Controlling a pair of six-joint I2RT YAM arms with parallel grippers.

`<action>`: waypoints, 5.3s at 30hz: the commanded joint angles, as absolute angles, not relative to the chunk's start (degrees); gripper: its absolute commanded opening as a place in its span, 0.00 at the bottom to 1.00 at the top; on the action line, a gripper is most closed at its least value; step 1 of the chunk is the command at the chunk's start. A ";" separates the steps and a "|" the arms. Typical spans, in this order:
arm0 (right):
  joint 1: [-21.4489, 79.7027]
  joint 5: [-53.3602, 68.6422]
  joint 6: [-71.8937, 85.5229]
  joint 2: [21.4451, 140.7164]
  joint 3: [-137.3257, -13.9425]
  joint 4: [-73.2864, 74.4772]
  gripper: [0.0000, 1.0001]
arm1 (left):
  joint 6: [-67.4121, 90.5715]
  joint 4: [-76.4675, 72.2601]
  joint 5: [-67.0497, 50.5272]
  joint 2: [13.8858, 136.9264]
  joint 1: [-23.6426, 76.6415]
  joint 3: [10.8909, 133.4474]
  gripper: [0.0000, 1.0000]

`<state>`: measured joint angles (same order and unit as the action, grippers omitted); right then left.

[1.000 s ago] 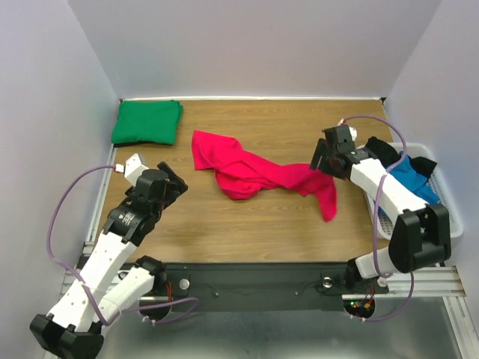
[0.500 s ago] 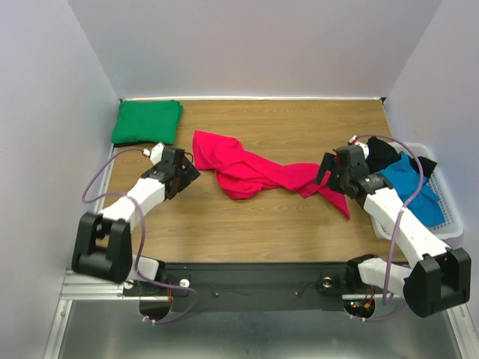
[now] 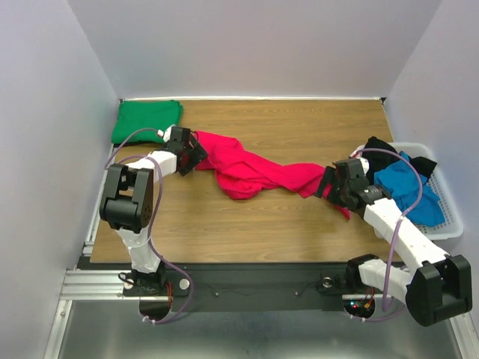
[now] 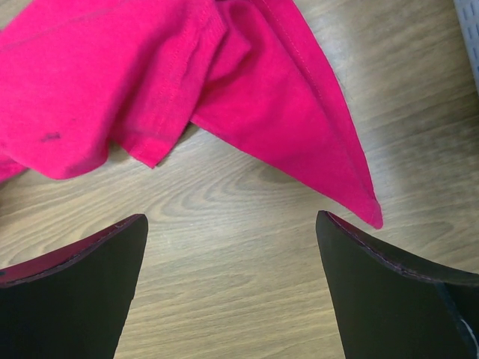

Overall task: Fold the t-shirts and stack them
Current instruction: Flatten the tshirt out

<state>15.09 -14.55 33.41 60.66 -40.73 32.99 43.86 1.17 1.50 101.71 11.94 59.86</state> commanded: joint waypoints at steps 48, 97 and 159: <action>15.29 -1.50 38.32 79.62 -40.69 13.37 0.64 | 45.97 5.80 8.79 72.51 14.50 37.09 0.00; 15.29 -2.91 33.84 55.81 -84.36 30.06 0.01 | 38.32 34.36 18.55 45.88 14.50 82.33 0.00; 2.02 9.85 28.82 68.32 -59.30 30.41 0.06 | 41.47 8.42 5.97 55.75 16.43 37.03 0.00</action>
